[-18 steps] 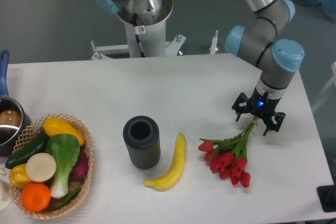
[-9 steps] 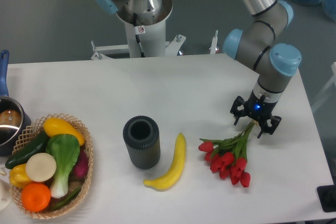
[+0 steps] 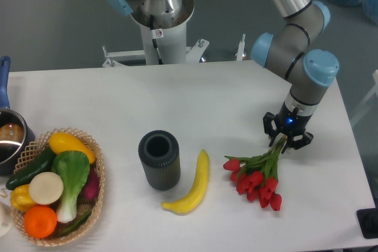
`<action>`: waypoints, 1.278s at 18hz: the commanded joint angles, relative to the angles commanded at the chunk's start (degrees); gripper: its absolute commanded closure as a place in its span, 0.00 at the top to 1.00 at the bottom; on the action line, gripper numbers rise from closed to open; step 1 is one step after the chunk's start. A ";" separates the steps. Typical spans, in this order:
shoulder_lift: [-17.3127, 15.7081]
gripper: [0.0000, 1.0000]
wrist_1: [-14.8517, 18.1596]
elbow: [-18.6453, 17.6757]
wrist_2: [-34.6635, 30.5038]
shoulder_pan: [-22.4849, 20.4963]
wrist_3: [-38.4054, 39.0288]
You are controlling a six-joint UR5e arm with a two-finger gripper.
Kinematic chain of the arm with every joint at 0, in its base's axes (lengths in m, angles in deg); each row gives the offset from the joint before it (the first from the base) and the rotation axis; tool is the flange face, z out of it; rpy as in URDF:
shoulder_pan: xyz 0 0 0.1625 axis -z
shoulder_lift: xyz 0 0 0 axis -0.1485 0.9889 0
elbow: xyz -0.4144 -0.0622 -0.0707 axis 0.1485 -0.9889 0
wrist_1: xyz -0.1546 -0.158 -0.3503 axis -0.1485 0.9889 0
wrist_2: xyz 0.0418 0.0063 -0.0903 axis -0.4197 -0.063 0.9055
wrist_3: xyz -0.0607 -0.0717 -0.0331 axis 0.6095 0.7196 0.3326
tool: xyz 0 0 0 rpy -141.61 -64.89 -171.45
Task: Pick up the flowers from the table
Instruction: 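Lift the gripped tulip bunch up off the table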
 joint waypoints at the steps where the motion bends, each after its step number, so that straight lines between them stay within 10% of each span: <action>1: -0.09 0.25 0.00 0.00 0.00 0.00 0.00; 12: -4.21 0.16 -0.09 1.40 2.28 -0.79 2.28; 23: -11.86 0.18 -0.09 2.29 26.88 -7.11 9.93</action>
